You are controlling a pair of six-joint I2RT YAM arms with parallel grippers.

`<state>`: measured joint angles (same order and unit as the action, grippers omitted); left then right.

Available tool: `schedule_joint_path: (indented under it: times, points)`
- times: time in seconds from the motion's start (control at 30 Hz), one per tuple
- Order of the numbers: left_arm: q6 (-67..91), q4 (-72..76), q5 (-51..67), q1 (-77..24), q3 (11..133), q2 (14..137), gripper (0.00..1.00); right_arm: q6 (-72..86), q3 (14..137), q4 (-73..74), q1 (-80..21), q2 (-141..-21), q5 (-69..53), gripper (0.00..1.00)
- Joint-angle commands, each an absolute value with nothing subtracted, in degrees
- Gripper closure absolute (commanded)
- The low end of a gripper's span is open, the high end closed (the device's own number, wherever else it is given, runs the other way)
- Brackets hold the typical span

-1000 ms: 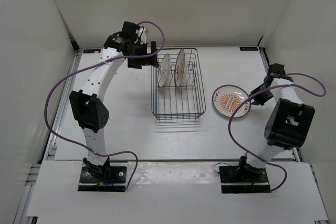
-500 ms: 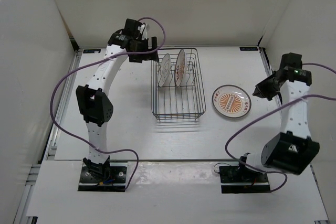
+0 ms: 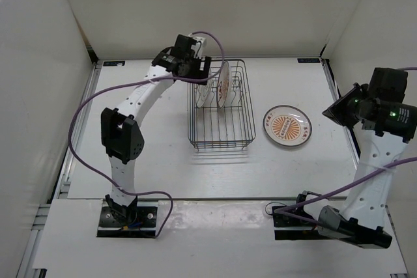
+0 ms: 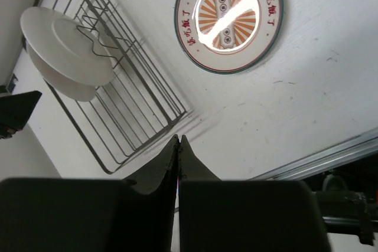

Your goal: Unload the plates from the dish rack

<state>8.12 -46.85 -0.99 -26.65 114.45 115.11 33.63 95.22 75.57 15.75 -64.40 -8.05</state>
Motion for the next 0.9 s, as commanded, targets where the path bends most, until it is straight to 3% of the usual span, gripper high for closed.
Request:
schedule_joint_path:
  times: [0.0,0.2,0.7,0.87]
  points:
    - [6.1,-43.2,-3.3,-30.1,116.3,112.9,0.08,29.4,95.5,93.3,16.0,-63.1,-5.8,1.00]
    - [8.2,-39.5,-5.8,-33.5,117.9,115.4,0.13,25.6,102.3,94.5,14.4,-67.0,1.6,1.00]
    - [8.3,-39.8,-6.2,-32.4,123.2,123.7,0.30,27.5,102.0,94.0,10.9,-71.3,7.1,1.00]
    - [8.7,-38.9,-5.7,-32.2,120.8,122.4,0.50,27.7,102.0,93.8,10.8,-72.4,6.9,1.00]
